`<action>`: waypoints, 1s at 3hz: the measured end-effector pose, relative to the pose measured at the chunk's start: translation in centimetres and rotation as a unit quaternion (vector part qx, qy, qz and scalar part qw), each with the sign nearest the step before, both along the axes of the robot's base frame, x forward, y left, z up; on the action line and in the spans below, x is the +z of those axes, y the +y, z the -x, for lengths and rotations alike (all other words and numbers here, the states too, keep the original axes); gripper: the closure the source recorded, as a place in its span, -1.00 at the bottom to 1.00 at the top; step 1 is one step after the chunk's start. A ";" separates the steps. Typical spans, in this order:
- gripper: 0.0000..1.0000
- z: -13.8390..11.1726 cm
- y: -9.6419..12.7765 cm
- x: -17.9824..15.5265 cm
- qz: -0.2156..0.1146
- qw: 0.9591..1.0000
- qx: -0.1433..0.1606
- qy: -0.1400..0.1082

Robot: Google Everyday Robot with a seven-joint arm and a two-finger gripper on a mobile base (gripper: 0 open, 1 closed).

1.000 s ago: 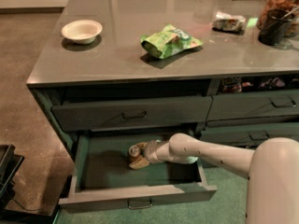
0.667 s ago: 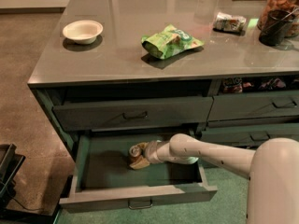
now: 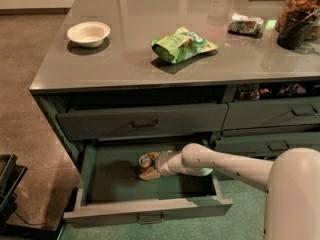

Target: Place orange can into middle drawer

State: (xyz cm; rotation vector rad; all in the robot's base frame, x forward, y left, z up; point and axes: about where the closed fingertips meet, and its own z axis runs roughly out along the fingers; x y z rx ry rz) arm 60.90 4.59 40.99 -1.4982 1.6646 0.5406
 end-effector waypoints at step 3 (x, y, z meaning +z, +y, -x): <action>-1.00 0.0 0.0 0.0 0.000 1.000 0.000 0.000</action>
Offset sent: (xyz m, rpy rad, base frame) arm 0.0000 0.0000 0.0000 0.0000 0.0000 0.0000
